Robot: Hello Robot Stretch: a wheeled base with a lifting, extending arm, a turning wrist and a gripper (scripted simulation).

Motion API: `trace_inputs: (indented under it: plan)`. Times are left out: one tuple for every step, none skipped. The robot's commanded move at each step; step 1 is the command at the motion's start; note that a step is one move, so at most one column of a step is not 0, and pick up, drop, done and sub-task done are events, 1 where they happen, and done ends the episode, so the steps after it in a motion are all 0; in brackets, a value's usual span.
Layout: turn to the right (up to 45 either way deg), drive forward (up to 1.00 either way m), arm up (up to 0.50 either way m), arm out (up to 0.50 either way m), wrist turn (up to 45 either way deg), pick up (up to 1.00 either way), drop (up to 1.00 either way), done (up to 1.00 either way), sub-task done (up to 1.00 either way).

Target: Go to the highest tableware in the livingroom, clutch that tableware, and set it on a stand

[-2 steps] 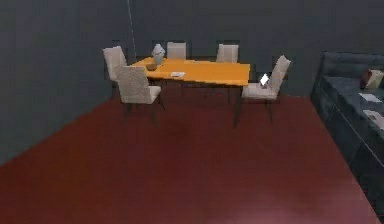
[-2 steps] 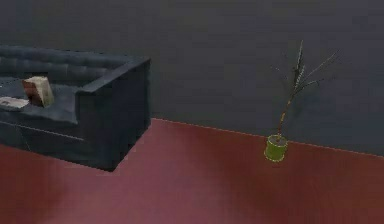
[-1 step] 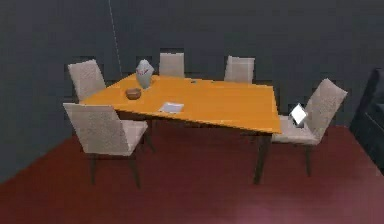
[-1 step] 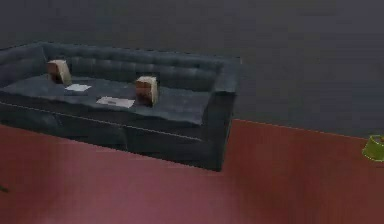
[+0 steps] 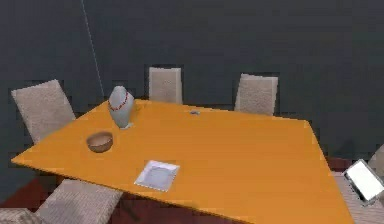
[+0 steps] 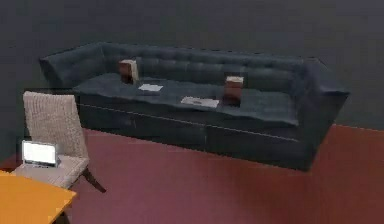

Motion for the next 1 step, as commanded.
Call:
trace_inputs:
  plan:
    - [-30.0,0.0,0.0,0.0,0.0,0.0,0.0,0.0,0.0]
